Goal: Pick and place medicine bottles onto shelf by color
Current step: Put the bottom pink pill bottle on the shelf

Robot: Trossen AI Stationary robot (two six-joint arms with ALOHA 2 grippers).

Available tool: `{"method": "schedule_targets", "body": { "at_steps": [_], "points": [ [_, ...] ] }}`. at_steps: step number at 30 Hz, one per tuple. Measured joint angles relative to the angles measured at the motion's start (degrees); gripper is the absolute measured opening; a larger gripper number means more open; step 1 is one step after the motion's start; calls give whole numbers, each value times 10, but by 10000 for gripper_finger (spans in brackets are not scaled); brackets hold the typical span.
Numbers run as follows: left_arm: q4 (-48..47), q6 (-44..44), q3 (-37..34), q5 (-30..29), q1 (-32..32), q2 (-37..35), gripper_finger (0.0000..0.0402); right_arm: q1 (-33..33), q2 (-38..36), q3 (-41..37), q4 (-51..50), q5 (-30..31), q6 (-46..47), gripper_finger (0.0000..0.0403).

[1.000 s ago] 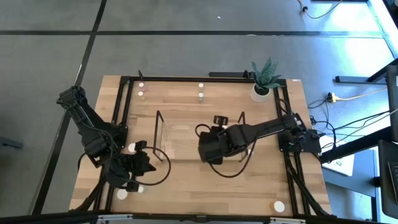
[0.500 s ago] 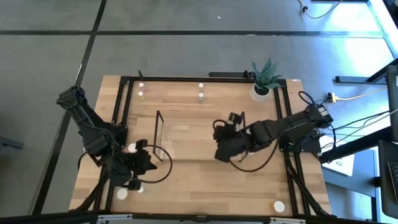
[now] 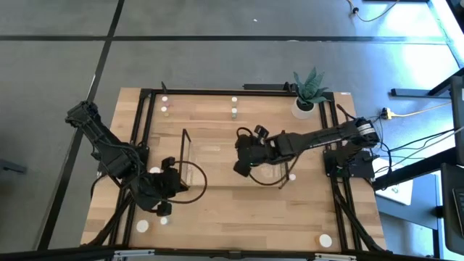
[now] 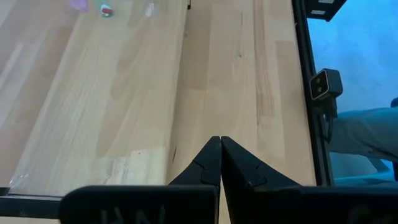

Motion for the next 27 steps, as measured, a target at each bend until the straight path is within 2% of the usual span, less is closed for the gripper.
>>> {"method": "schedule_targets", "body": {
  "at_steps": [9,15,19,22,27],
  "points": [
    [-1,0,0,0,0,0,0,-19,55,0,6,-1,13,127],
    [-1,0,0,0,0,0,0,-30,64,-1,8,-60,-50,127],
    [-1,0,0,3,0,0,0,-34,63,-32,31,-75,-74,127],
    [-1,0,0,4,0,0,0,-35,62,-64,88,-75,-77,127],
    [-1,0,0,4,1,0,0,-40,60,-72,103,-71,-91,127]
  ]
}}
